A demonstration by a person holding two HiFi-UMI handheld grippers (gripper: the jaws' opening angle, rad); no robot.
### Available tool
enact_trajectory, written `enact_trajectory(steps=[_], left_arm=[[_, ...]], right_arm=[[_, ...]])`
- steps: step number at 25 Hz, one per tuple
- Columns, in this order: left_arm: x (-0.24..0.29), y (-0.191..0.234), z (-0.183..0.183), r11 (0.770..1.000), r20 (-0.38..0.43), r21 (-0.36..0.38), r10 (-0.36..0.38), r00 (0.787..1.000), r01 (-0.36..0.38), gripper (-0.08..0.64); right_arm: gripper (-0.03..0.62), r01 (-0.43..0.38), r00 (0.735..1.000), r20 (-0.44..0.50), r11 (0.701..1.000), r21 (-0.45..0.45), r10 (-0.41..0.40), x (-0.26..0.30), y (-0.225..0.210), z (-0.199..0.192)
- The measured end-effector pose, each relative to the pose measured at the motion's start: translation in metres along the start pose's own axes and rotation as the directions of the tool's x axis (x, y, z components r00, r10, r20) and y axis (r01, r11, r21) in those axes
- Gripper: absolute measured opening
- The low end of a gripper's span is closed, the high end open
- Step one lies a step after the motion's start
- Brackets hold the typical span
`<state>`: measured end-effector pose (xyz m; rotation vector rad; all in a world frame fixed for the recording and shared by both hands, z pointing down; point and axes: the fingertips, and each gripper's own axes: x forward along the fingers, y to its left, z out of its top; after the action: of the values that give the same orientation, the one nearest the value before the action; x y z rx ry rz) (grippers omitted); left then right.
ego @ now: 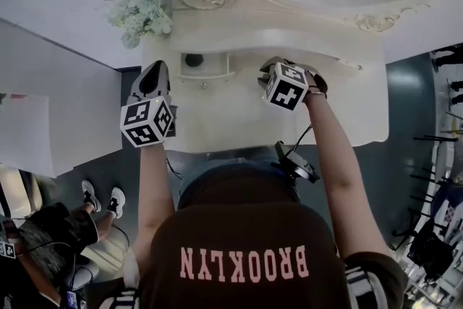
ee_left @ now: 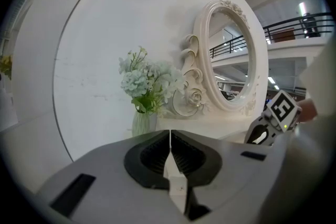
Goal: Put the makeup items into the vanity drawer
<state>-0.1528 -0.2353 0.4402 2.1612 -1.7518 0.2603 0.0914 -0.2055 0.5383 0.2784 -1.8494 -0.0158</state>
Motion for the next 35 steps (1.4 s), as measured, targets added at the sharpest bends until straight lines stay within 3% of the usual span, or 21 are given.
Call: enact_trajectory(steps=[10,20,29,35], left_arm=[[-0.02,0.008,0.007,1.0,0.027,0.001,0.014,1.0,-0.014,0.008],[-0.039,0.034,0.01,0.997,0.048,-0.021,0.069,0.996,-0.068,0.008],[-0.046,0.057,0.001,0.992,0.041,-0.055,0.119,0.992,-0.117,0.009],[-0.045,0.065,-0.003,0.988,0.03,-0.073,0.135,0.99,-0.133,0.008]], right_arm=[[0.077,0.063,0.994,0.092,0.995,-0.083,-0.055,-0.042,-0.006,0.052],[0.076,0.062,0.982,0.185,0.986,-0.153,-0.033,-0.037,-0.001,0.119],[0.077,-0.024,0.978,0.204,0.992,-0.126,0.049,0.001,0.016,0.146],[0.076,-0.043,0.981,0.186,0.997,-0.07,0.056,0.019,0.013,0.145]])
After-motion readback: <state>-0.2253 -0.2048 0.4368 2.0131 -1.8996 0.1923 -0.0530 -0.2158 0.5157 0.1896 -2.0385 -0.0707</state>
